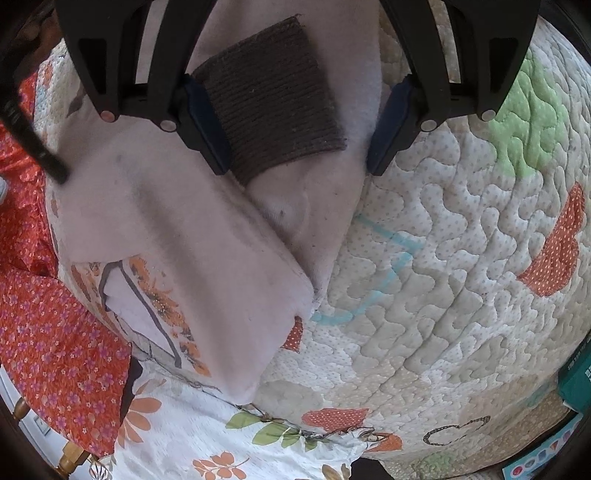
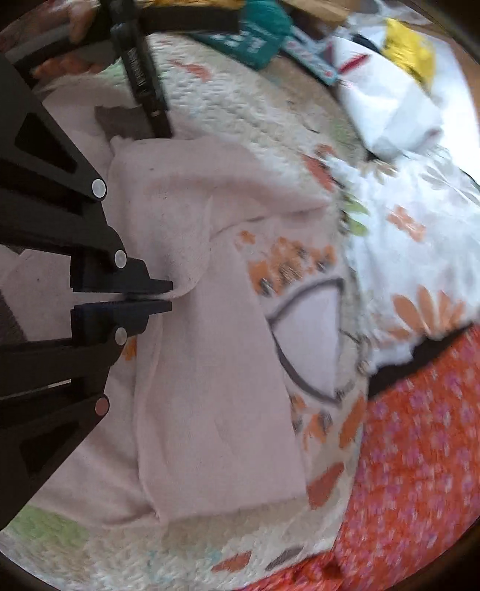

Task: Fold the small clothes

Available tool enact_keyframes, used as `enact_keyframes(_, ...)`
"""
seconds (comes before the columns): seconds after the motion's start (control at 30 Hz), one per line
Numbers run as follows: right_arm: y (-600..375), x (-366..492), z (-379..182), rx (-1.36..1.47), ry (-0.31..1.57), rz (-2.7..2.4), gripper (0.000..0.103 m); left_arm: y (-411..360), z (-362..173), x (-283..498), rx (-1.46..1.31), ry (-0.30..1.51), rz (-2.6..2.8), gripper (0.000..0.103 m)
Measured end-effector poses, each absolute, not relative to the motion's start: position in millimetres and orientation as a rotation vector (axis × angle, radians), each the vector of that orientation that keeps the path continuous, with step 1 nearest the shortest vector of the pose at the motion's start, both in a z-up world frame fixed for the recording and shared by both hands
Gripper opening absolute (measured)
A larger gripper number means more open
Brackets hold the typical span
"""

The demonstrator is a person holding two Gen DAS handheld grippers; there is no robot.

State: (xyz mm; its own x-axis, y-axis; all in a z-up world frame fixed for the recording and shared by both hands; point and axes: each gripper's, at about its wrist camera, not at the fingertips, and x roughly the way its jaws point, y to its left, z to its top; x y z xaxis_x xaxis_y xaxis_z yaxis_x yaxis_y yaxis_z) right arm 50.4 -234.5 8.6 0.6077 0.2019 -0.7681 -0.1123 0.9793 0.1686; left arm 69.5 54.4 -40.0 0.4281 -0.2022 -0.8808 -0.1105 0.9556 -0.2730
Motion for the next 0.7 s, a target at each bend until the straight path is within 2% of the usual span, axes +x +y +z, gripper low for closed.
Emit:
enact_keyframes(0.13, -260, 53, 8, 0.11, 0.887, 0.022, 0.004, 50, -42, 72, -0.288, 1.131, -0.061, 0.077)
enact_keyframes(0.23, -280, 53, 1, 0.159, 0.941, 0.011, 0.01, 45, -43, 73, -0.253, 1.131, -0.062, 0.078)
enact_keyframes(0.3, -293, 45, 5, 0.188, 0.933, -0.009, 0.021, 43, -43, 73, -0.236, 1.132, -0.062, 0.078)
enact_keyframes(0.37, -308, 32, 8, 0.209, 0.926, -0.029, 0.047, 44, -43, 73, -0.234, 1.133, -0.064, 0.078)
enact_keyframes(0.4, -312, 26, 9, 0.216, 0.929, -0.029, 0.049, 44, -43, 73, -0.235, 1.134, -0.064, 0.078)
enact_keyframes(0.63, -298, -14, -35, 0.207, 1.066, 0.052, 0.053, 42, -41, 71, -0.224, 1.146, -0.066, 0.078)
enact_keyframes(0.67, -291, -17, -41, 0.179, 1.074, 0.049, 0.051, 43, -41, 69, -0.224, 1.145, -0.068, 0.078)
enact_keyframes(0.7, -287, -20, -44, 0.159, 1.077, 0.05, 0.043, 44, -40, 67, -0.225, 1.147, -0.073, 0.078)
